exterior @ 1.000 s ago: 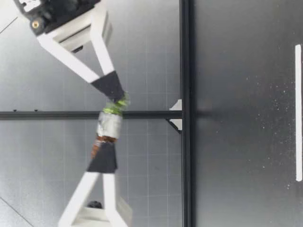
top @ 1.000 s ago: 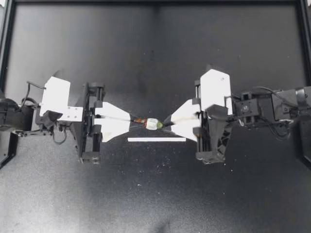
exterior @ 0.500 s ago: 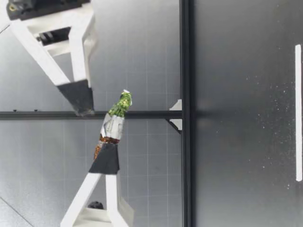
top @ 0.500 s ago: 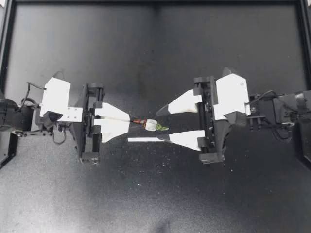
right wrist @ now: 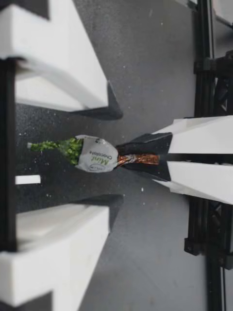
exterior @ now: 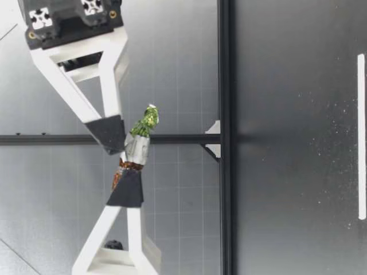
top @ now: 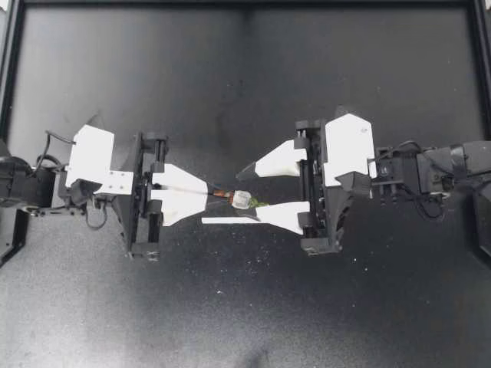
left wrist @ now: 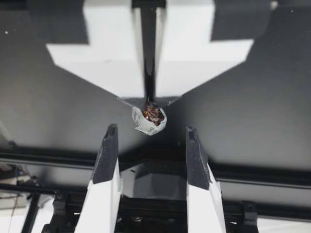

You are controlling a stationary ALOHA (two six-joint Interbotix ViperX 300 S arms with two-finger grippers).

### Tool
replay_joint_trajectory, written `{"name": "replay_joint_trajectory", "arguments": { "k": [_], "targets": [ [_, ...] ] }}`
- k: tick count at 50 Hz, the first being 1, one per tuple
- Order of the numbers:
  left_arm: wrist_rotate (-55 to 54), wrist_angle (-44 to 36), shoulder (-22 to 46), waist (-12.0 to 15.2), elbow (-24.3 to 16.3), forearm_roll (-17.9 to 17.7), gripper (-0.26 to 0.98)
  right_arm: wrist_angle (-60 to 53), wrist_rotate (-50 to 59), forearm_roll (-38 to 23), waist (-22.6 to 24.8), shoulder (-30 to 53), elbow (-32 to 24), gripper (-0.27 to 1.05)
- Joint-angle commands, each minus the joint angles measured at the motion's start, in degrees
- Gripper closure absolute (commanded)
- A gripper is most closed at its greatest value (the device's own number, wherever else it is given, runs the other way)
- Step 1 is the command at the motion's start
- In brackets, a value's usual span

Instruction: Pick up the candy and unwrap it.

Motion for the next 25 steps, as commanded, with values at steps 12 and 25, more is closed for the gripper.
{"name": "replay_joint_trajectory", "arguments": {
  "k": [12,25],
  "targets": [
    [0.09,-0.44,-0.53,-0.09,-1.23,0.18,0.86,0.35,0.53,0.18,-0.35,-0.44,-1.23,0.42],
    [0.26,-0.53,-0.62,-0.09,-1.14,0.44,0.86,1.23,0.35,0.09,-0.35,-1.05,-1.23,0.81]
  ]
}}
